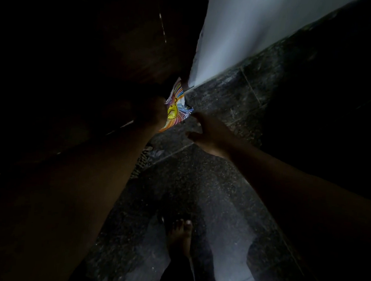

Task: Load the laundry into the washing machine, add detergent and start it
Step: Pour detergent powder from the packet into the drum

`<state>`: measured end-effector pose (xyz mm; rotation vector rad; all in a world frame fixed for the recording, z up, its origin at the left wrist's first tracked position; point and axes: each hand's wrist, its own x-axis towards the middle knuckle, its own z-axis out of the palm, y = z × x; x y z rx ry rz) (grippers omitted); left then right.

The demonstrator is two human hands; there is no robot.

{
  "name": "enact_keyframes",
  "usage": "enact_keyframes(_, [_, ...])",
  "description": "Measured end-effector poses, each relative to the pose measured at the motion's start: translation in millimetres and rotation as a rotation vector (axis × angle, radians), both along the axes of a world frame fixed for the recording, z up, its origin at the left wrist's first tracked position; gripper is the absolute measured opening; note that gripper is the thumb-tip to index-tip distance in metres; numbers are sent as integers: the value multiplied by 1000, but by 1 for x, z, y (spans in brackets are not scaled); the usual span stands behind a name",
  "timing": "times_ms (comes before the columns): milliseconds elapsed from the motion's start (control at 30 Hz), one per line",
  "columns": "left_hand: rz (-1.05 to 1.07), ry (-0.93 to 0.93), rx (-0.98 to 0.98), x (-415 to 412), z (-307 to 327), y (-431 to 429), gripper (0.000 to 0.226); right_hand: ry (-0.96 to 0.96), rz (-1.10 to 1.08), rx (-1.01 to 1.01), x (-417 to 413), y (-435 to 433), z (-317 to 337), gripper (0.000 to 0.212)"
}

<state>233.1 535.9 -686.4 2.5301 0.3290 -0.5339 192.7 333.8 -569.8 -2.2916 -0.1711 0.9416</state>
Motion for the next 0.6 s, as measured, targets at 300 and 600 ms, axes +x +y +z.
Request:
enact_keyframes(300, [9, 13, -331, -34, 66, 4, 43, 87, -196, 83, -15, -17, 3, 61])
enact_keyframes(600, [-301, -3, -529, -72, 193, -11, 38, 12, -343, 449, -27, -38, 49, 65])
